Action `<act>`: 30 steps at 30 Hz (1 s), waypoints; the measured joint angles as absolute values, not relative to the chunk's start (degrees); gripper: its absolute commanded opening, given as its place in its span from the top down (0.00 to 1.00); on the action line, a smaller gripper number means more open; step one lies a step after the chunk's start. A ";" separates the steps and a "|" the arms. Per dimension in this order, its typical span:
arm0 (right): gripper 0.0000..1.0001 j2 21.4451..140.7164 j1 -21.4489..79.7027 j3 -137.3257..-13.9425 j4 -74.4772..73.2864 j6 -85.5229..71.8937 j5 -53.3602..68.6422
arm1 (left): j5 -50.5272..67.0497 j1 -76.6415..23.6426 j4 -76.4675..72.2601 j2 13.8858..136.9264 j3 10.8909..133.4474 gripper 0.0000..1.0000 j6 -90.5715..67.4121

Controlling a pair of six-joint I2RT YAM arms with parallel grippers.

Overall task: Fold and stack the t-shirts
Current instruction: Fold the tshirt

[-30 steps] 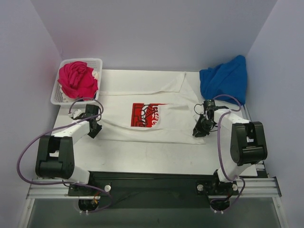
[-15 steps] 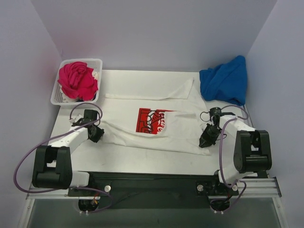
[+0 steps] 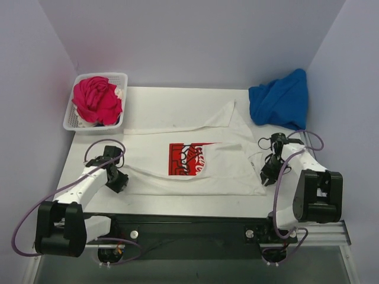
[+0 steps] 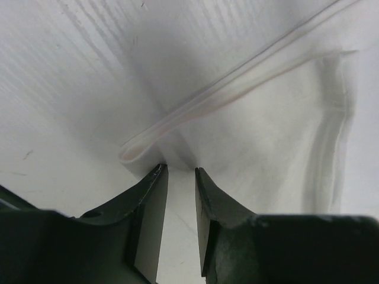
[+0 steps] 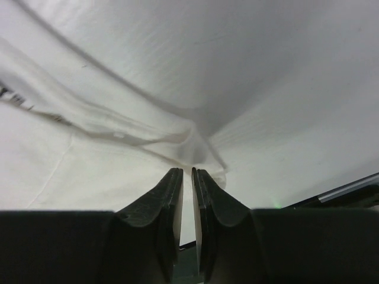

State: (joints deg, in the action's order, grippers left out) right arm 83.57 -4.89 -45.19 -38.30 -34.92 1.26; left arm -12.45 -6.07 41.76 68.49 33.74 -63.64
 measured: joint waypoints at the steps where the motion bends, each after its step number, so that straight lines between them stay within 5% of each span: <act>1: 0.79 82.61 -3.36 -46.17 -38.50 -34.72 0.30 | -12.69 -6.48 43.16 67.64 33.71 0.64 -62.96; 8: 0.64 75.07 16.58 -54.46 -37.39 -34.61 -6.24 | -13.43 -10.44 45.47 59.46 37.93 0.56 -56.90; 21: 0.63 89.97 39.57 -56.73 -29.19 -32.69 -5.52 | -2.83 -18.22 27.90 66.57 33.56 0.55 -47.13; 30: 0.65 99.37 44.25 -64.97 -25.74 -29.89 -4.60 | -0.99 -20.99 19.94 76.03 35.03 0.55 -46.92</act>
